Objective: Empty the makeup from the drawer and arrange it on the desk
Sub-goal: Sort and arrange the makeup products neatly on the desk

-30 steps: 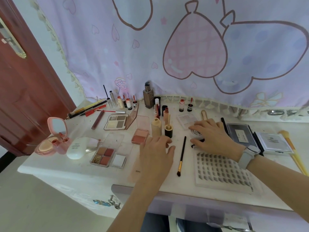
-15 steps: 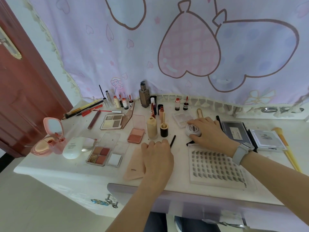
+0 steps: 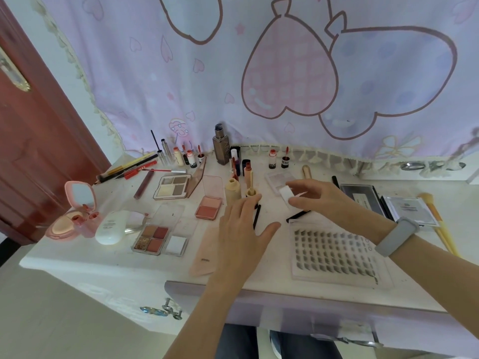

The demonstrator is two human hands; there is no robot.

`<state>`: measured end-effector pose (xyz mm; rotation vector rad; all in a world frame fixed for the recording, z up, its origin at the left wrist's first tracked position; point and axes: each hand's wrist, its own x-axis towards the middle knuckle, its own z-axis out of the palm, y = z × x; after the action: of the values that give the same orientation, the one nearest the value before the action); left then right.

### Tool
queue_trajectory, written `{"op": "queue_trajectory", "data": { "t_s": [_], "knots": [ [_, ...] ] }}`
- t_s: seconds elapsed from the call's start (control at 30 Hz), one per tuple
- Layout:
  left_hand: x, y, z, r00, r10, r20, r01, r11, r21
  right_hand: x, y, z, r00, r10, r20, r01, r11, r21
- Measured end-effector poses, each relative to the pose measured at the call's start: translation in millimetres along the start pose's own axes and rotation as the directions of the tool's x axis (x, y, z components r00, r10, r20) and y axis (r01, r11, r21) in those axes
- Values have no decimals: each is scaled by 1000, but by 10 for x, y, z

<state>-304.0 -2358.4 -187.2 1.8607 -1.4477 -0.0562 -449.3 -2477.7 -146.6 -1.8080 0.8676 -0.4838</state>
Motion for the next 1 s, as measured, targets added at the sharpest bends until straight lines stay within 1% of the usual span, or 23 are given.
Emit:
{"op": "queue_trajectory", "data": {
  "t_s": [0.07, 0.13, 0.2, 0.23, 0.33, 0.47, 0.57, 0.67, 0.73, 0.8, 0.83, 1.0],
  "knots": [
    [-36, 64, -11, 999, 40, 10, -38, 992, -119, -48, -43, 10, 994, 41, 103, -55, 989, 135],
    [-77, 109, 4, 997, 77, -9, -77, 979, -189, -97, -77, 41, 984, 54, 167, -84, 980, 180],
    [-106, 118, 26, 993, 104, -62, -114, 974, -197, -126, -93, 76, 982, 69, 173, -99, 980, 172],
    [-113, 117, 31, 994, 93, -64, -104, 974, -199, -136, -95, 88, 982, 78, 170, -106, 981, 160],
    [-134, 112, 13, 999, 34, 4, -32, 969, -246, -169, -102, 107, 980, 94, 174, -116, 986, 121],
    [-169, 141, -33, 999, 25, 20, -18, 952, -307, -205, -113, 112, 972, 117, 206, -148, 979, 140],
    [-185, 143, -47, 999, -26, 43, 40, 934, -354, -206, -140, 101, 972, 81, 220, -96, 994, 59],
    [-185, 123, -31, 997, -69, 35, 78, 907, -413, -205, -188, 98, 964, 70, 257, -83, 996, 40],
    [-180, 99, -25, 996, -82, 25, 85, 901, -425, -192, -202, 119, 962, 76, 262, -97, 993, 66],
    [-184, 66, -26, 996, -90, 16, 89, 909, -408, -187, -206, 140, 967, 89, 240, -128, 980, 152],
    [-193, 52, -28, 996, -89, 9, 85, 914, -398, -188, -207, 153, 967, 90, 238, -132, 977, 167],
    [-249, 25, -32, 997, -78, 10, 76, 922, -380, -182, -179, 211, 960, 131, 249, -131, 991, -14]
  ]
}}
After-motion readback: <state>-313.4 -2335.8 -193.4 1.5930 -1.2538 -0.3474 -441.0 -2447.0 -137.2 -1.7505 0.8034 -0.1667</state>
